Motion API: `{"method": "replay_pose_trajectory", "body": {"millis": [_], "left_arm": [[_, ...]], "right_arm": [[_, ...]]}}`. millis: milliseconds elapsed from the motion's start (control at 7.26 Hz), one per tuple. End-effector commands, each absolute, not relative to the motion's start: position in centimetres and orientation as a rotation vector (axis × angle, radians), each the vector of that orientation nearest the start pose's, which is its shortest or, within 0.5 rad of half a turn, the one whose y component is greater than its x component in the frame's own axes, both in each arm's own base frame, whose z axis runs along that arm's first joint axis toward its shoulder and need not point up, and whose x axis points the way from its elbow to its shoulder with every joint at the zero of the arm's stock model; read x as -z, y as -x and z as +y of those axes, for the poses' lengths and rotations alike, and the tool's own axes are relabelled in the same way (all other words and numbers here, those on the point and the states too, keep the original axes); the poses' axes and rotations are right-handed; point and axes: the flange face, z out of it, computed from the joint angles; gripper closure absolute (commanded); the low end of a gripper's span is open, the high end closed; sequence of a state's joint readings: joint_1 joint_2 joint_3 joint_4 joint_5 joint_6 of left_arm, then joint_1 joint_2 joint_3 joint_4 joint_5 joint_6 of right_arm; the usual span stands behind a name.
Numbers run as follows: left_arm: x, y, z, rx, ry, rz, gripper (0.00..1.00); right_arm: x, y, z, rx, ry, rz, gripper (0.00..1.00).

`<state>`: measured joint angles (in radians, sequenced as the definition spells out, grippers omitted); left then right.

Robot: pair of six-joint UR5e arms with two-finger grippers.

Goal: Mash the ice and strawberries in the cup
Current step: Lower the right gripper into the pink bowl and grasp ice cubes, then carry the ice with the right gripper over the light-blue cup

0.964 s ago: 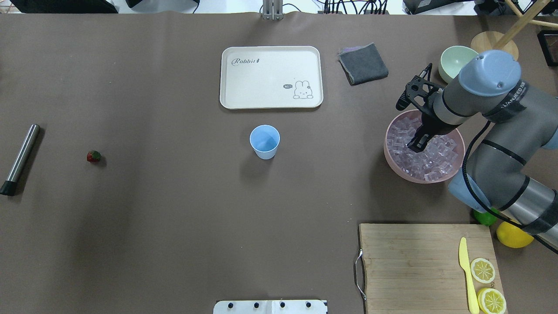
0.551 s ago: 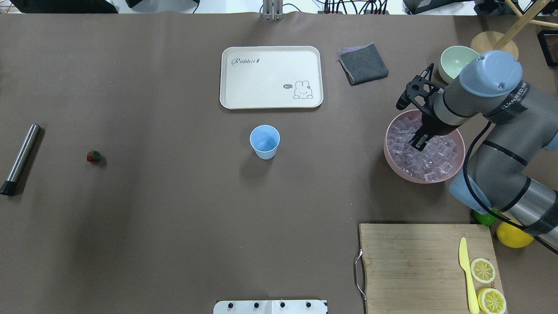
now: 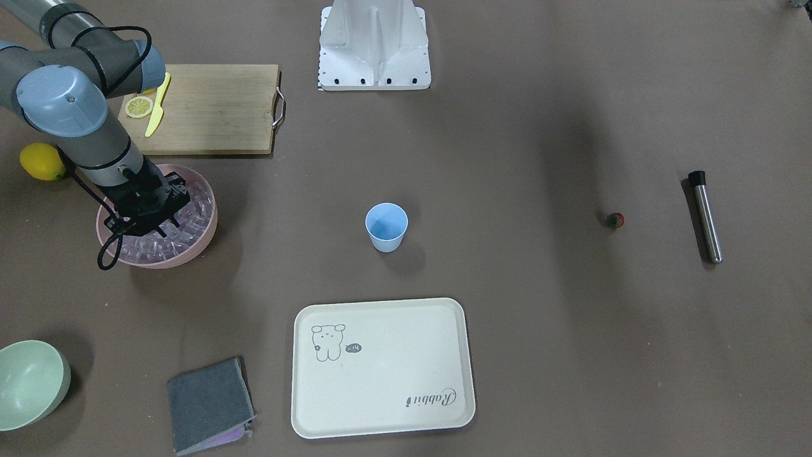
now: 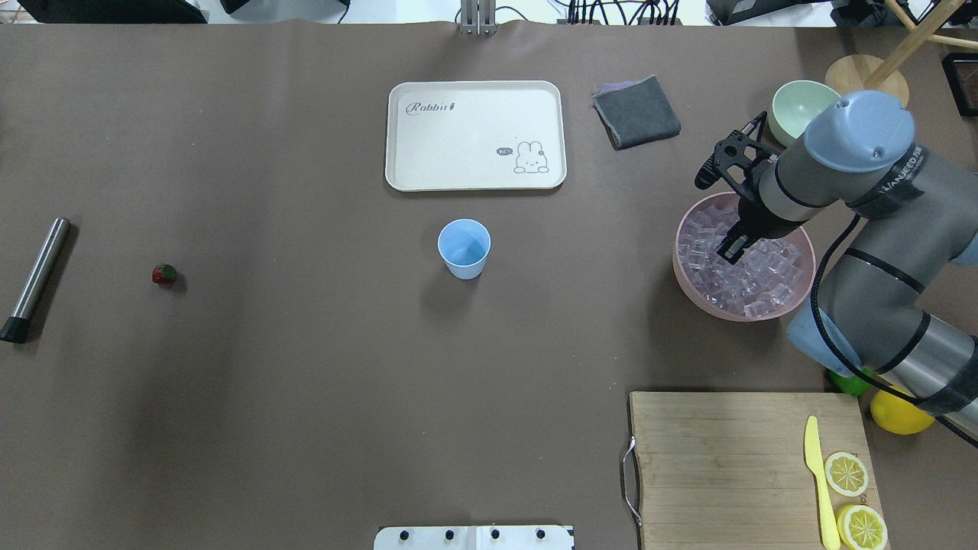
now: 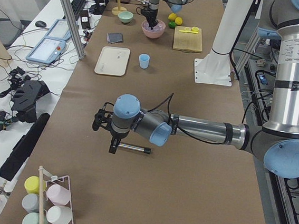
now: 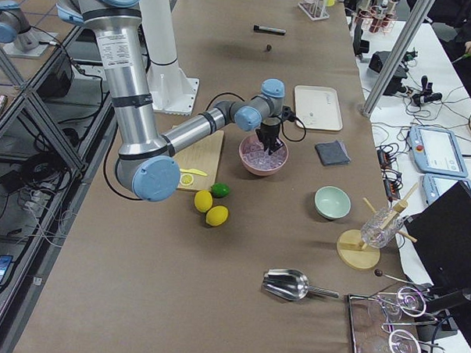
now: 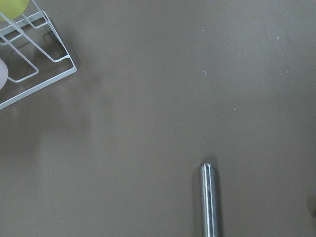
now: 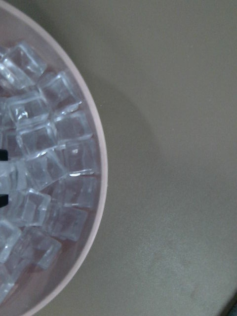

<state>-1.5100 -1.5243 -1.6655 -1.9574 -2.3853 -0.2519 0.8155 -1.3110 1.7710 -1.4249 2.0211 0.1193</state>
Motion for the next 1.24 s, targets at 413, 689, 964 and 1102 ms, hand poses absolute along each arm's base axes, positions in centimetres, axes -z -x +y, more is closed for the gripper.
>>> {"method": "replay_pose_trajectory", "body": {"millis": [413,689,964,1102], "left_arm": [[-58.3,3.0,-49.8,-0.001,-0.288,0.854,0.03],[-58.2,3.0,-49.9,-0.002,-0.290,0.856,0.03],[-58.3,3.0,-49.8,-0.004,-0.288,0.856,0.03],[-58.2,3.0,-49.8,-0.002,-0.291,0.856,0.03]], "right_arm": [[-41.2,34.6,-49.6,0.581,-0.304,-0.688,0.76],[-39.3,32.5,-50.6,0.550,-0.342,-0.707,0.76],[-37.2,30.3,-51.2,0.529,-0.369,-0.753,0.76],[-34.8,31.2,-51.5,0.470,-0.367,-0.780,0.76]]}}
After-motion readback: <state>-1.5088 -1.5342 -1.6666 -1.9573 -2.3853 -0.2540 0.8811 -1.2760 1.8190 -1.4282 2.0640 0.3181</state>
